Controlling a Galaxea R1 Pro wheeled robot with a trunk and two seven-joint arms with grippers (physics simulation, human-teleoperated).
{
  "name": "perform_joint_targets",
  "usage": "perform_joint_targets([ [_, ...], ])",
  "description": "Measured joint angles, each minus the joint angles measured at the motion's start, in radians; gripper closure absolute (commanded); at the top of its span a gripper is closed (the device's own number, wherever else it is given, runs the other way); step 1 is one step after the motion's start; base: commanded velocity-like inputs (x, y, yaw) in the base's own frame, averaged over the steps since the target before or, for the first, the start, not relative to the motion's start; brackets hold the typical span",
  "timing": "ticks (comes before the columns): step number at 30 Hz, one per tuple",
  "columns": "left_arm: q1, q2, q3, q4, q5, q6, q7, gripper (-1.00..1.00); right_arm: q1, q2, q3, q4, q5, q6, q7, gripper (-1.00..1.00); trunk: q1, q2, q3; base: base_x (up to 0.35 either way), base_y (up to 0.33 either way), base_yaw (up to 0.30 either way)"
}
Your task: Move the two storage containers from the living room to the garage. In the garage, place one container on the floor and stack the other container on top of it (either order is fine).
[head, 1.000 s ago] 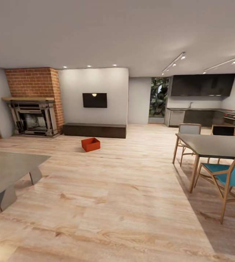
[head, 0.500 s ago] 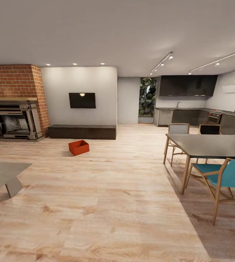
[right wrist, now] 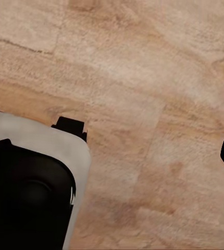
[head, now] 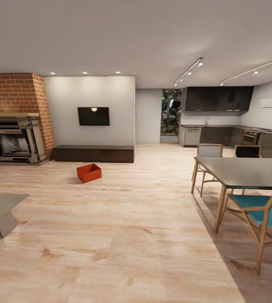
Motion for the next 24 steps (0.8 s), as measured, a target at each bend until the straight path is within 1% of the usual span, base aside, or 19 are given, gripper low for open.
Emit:
perform_joint_targets([
  [24, 0.000, 0.000, 0.000, 0.000, 0.001, 0.001, 0.000, -1.00, 0.000, -0.002, 0.000, 0.000, 0.000, -0.002, -0.001, -1.00, 0.000, 0.000, 0.000, 0.323, 0.000, 0.142],
])
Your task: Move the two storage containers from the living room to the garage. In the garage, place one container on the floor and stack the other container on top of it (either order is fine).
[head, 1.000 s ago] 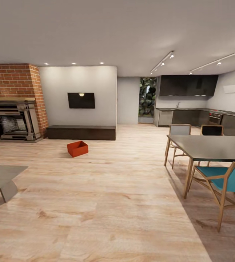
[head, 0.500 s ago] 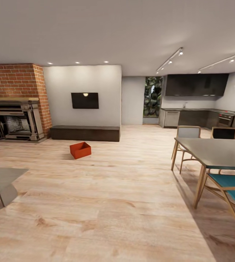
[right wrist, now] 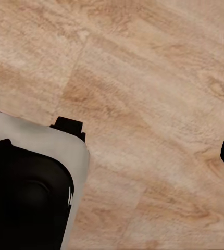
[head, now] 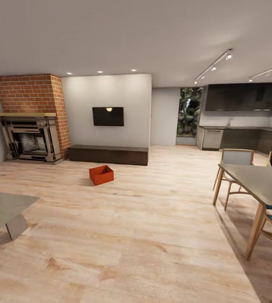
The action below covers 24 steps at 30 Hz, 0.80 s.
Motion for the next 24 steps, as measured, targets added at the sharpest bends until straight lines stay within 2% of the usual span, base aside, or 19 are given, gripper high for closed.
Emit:
perform_joint_targets([
  [6, 0.000, 0.000, 0.001, 0.000, 0.001, 0.009, 0.000, -1.00, 0.000, 0.000, 0.000, 0.000, 0.000, 0.000, 0.000, -1.00, 0.000, 0.000, 0.000, 0.323, 0.000, 0.087],
  [24, 0.000, 0.000, 0.003, 0.000, 0.002, 0.015, 0.000, -1.00, 0.000, 0.003, -0.002, 0.000, -0.001, 0.002, 0.000, -1.00, 0.000, 0.000, 0.000, 0.325, 0.000, 0.005],
])
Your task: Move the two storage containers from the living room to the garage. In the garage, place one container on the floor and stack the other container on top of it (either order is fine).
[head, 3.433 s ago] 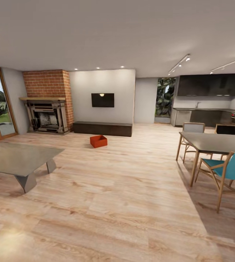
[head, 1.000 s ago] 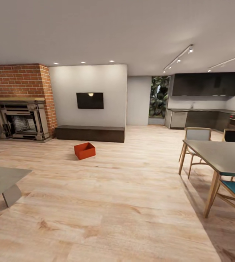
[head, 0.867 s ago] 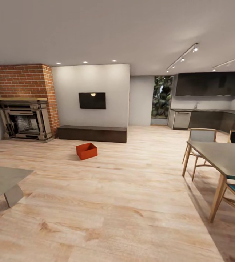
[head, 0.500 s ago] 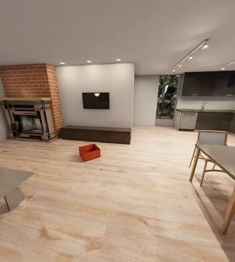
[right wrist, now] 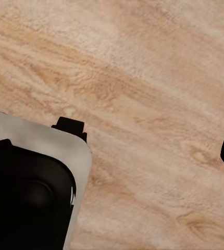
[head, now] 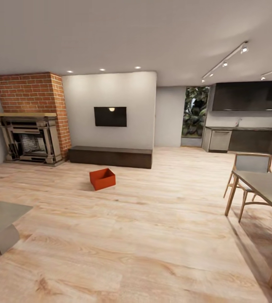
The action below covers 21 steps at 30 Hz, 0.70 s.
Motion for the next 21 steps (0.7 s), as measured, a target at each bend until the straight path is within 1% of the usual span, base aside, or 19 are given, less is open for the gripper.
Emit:
perform_joint_targets([
  [5, 0.000, 0.000, 0.000, 0.000, 0.000, 0.000, 0.000, -1.00, 0.000, -0.001, -0.002, 0.000, 0.001, 0.000, 0.000, -1.00, 0.000, 0.000, -0.001, 0.325, 0.000, 0.102],
  [15, 0.000, 0.000, 0.000, 0.000, 0.000, -0.002, 0.000, -1.00, -0.001, -0.001, -0.002, 0.000, 0.000, 0.000, 0.000, -1.00, 0.000, 0.000, -0.005, 0.325, 0.000, 0.188],
  [21, 0.000, 0.000, 0.000, 0.000, 0.000, -0.001, 0.000, -1.00, 0.000, -0.001, -0.004, 0.000, 0.000, 0.000, 0.000, -1.00, 0.000, 0.000, -0.005, 0.325, 0.000, 0.027],
])
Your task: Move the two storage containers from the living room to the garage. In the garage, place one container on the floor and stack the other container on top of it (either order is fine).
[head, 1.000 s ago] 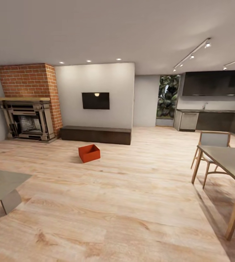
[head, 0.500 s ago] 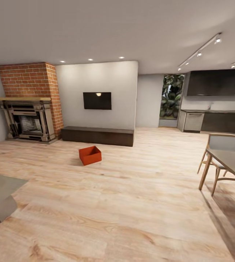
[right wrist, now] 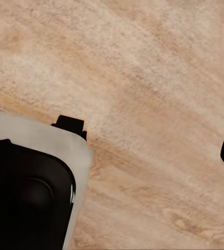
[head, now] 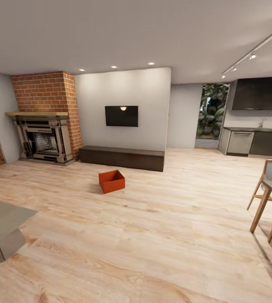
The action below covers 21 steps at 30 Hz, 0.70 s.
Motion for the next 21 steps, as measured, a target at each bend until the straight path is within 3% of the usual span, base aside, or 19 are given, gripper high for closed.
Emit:
perform_joint_targets([
  [21, 0.000, 0.000, 0.000, 0.000, 0.000, -0.003, 0.000, -1.00, 0.000, 0.002, 0.004, 0.000, 0.000, 0.000, 0.001, -1.00, 0.000, 0.000, 0.000, 0.325, 0.000, 0.001],
])
